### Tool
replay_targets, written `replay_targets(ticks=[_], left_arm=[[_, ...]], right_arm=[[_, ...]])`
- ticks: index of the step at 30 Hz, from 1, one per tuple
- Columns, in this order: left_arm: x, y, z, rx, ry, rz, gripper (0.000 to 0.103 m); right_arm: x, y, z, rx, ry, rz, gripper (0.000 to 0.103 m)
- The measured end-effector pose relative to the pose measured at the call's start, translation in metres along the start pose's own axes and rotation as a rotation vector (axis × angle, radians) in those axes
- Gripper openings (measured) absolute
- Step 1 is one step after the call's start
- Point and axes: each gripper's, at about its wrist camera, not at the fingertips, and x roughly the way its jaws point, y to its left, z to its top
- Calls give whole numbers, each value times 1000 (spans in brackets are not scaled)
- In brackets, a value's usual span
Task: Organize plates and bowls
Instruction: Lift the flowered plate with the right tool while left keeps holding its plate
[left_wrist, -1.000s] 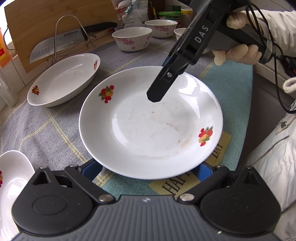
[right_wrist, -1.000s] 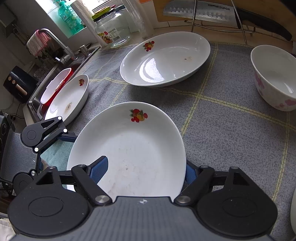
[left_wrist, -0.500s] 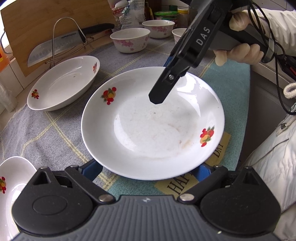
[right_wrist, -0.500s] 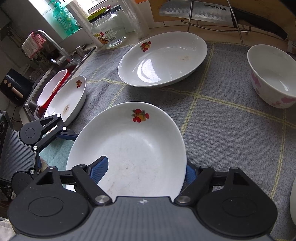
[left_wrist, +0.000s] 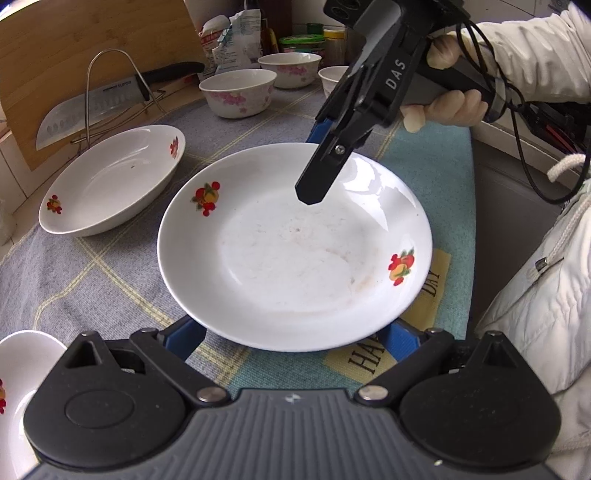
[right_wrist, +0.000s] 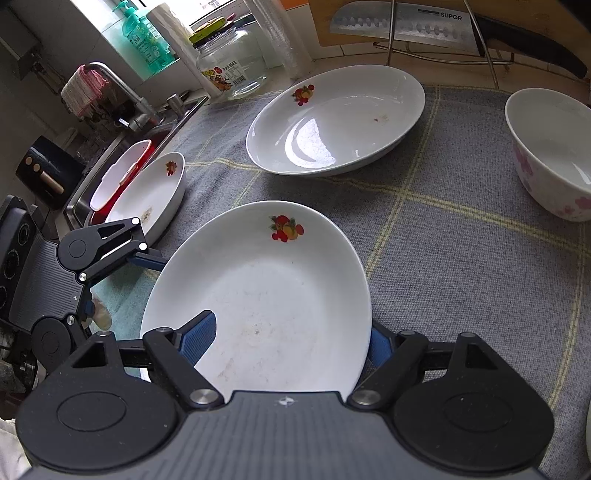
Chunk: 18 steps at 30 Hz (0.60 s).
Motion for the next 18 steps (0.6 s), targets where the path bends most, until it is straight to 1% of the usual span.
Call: replay_targets(ticks=[6,14,18], left_arm=[[6,6,0,19,-9,-41,99],[7,10,-1,33,-29,-54,99],[5,12,-1,32,-30,-58,99]], right_arm=[[0,-1,2,27,12,1,87],[1,2,3,63,5,-30,87],[-1,3,3,72,-5,-30,87]])
